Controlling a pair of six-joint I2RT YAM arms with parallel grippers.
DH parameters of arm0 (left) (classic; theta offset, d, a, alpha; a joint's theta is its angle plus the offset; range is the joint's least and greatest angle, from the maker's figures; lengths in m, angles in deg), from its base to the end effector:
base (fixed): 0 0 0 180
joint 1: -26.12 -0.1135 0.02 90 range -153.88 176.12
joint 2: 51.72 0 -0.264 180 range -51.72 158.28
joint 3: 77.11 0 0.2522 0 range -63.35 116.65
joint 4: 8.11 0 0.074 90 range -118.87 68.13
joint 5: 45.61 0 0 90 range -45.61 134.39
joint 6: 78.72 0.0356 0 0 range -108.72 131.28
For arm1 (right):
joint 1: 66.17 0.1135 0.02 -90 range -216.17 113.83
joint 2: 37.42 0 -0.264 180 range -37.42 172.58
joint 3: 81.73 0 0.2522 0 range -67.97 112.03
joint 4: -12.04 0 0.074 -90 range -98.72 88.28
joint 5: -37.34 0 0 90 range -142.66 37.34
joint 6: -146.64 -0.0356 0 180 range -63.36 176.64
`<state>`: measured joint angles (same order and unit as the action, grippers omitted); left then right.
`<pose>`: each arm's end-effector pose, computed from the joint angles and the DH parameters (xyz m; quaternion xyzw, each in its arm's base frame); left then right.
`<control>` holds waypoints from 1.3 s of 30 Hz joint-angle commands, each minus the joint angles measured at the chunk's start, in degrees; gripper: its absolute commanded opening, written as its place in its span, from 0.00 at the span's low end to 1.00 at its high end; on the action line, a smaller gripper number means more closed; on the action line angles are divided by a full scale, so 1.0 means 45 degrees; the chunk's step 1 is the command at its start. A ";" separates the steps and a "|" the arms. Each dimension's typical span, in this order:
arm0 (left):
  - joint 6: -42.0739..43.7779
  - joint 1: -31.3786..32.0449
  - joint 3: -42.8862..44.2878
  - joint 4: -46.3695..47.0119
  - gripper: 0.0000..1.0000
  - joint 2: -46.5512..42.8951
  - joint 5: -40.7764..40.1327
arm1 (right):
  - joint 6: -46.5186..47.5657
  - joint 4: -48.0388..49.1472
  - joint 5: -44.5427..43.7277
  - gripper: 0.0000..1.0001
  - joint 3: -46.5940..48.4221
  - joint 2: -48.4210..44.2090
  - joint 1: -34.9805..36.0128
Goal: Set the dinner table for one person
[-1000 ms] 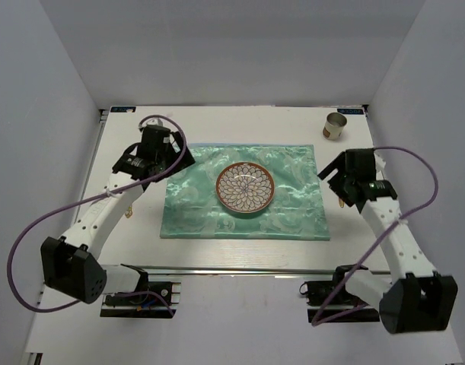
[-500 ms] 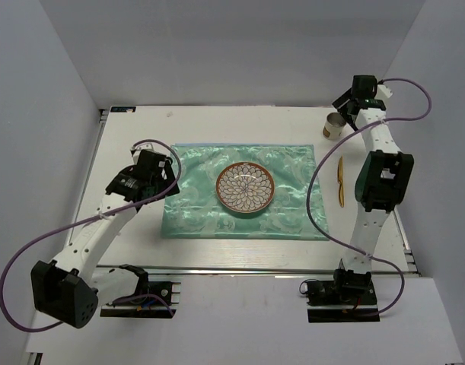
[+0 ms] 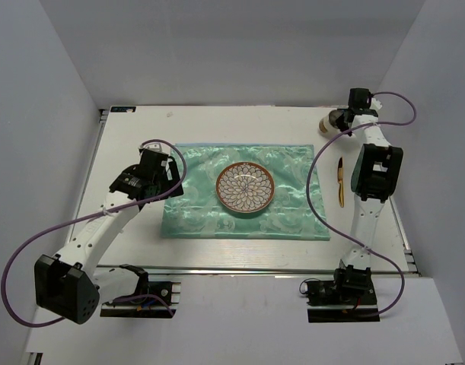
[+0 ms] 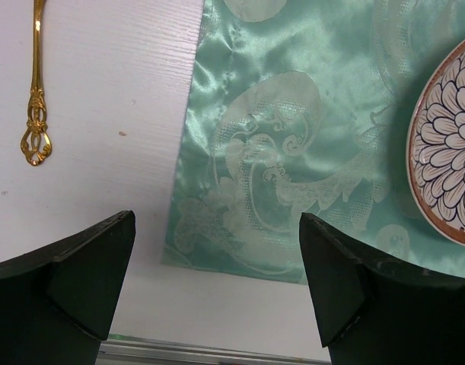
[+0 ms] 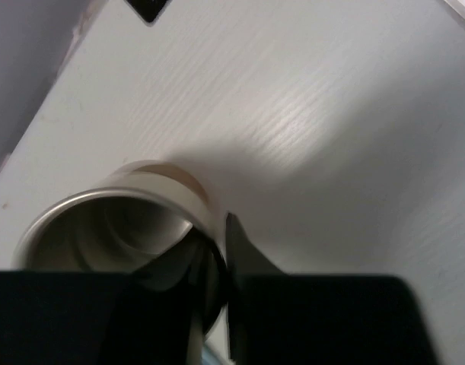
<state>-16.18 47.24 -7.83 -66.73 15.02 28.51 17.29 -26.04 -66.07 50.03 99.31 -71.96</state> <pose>0.2163 -0.0731 0.2774 -0.0926 0.9437 0.0016 0.3177 0.5393 -0.0630 0.1985 0.3926 0.8233 0.0117 0.4097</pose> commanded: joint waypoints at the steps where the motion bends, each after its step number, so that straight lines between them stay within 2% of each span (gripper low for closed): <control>1: 0.0243 0.0052 -0.0074 0.0359 0.98 -0.0475 0.0286 | 0.0034 0.0580 0.0071 0.00 0.0616 0.0027 0.0015; 4: 0.0244 0.0052 -0.0054 0.0321 0.98 -0.0398 0.0384 | 0.0034 0.0695 -0.0321 0.00 0.0070 -0.0518 0.0132; 9: 0.0068 0.0052 0.0004 0.0126 0.98 -0.0495 -0.0063 | 0.0461 0.1087 -0.0185 0.00 -0.1121 -0.2782 0.0502; 13: -0.1021 -0.0065 0.0335 -0.0867 0.98 -0.0515 -0.2226 | 0.1672 0.0290 0.0263 0.00 -0.1515 -0.4540 0.1186; 17: -0.1124 -0.0065 0.0298 -0.0871 0.98 -0.0631 -0.2274 | 0.2689 -0.2792 0.0421 0.00 -0.0538 -0.4485 0.2259; 22: -0.1124 -0.0065 0.0297 -0.0890 0.98 -0.0671 -0.2253 | 0.3061 -0.3716 0.0598 0.00 -0.1590 -0.4991 0.2943; 30: -0.1104 -0.0065 0.0200 -0.0871 0.98 -0.0613 -0.2116 | 0.3042 -0.2976 -0.0124 0.00 -0.4461 -0.6671 0.3687; 39: -0.0968 -0.0065 0.0141 -0.0754 0.98 -0.0535 -0.1882 | 0.3335 -0.2838 -0.0456 0.00 -0.4893 -0.6187 0.3844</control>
<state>-20.68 47.18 -7.80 -70.31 13.82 19.79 31.30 -40.81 -65.98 28.11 73.39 -54.84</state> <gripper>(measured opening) 0.979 0.126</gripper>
